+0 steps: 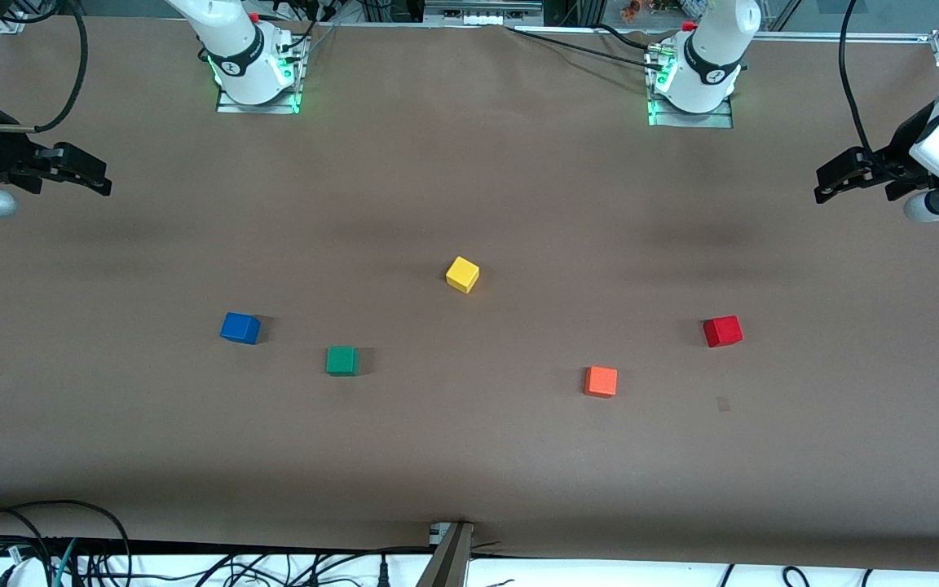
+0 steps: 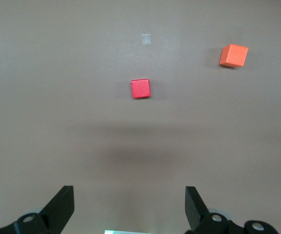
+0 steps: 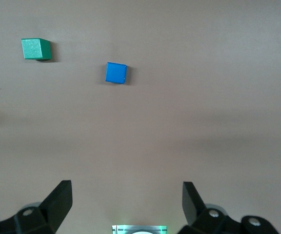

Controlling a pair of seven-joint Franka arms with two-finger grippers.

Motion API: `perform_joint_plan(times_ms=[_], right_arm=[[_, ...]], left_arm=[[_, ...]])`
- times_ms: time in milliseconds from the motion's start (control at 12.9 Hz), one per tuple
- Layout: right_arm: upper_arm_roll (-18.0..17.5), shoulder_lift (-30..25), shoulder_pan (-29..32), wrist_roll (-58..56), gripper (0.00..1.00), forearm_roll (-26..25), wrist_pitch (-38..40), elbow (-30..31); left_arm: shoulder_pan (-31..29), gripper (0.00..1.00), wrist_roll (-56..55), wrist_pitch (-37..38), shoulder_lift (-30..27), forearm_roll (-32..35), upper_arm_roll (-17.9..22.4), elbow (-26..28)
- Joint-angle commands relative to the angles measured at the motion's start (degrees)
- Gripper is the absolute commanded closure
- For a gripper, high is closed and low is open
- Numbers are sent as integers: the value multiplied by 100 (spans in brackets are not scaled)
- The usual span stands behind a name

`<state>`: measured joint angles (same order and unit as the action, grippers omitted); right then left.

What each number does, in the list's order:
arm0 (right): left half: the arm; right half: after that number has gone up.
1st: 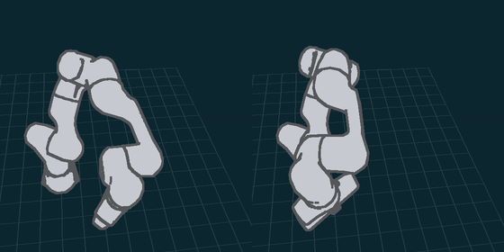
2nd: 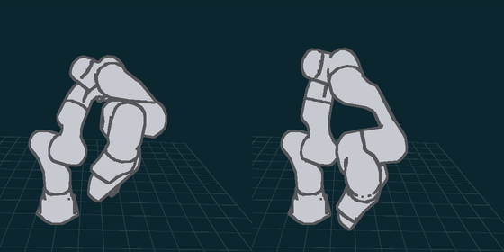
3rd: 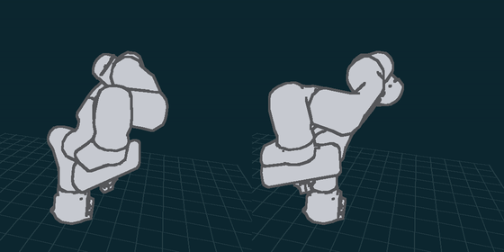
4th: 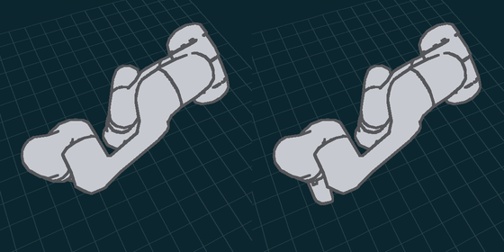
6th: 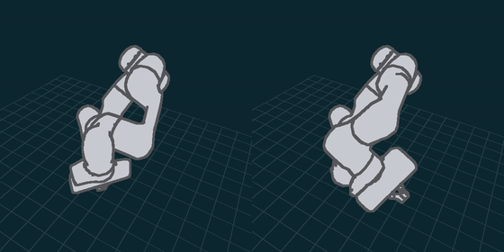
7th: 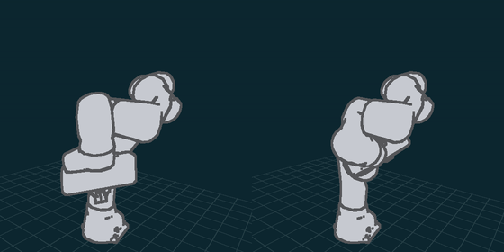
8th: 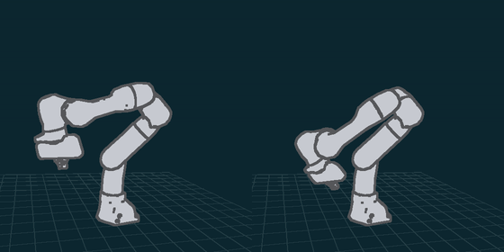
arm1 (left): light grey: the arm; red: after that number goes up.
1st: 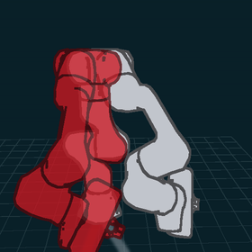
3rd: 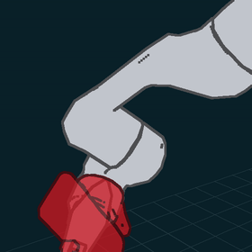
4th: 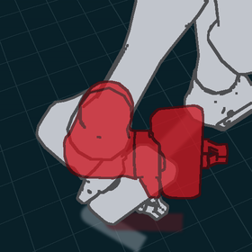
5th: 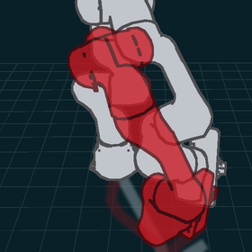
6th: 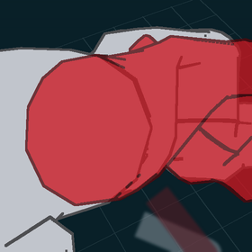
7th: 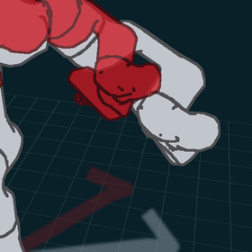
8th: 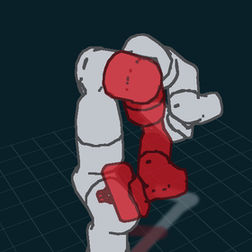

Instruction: Pass red block to right arm, stack on blue

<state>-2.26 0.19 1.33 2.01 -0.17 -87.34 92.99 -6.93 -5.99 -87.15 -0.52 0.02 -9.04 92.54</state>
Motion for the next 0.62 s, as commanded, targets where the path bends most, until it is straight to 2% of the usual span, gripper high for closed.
perform_joint_plan(times_ms=[0, 544], right_arm=[[-12, -19, 8, 54, 0, 61, 86, -70], [-12, -10, 8, 54, 0, 61, 95, -70]], left_arm=[[-2, 0, 89, 49, -123, -63, -2, 53], [-63, 0, 133, -4, 7, -89, -19, 18]])
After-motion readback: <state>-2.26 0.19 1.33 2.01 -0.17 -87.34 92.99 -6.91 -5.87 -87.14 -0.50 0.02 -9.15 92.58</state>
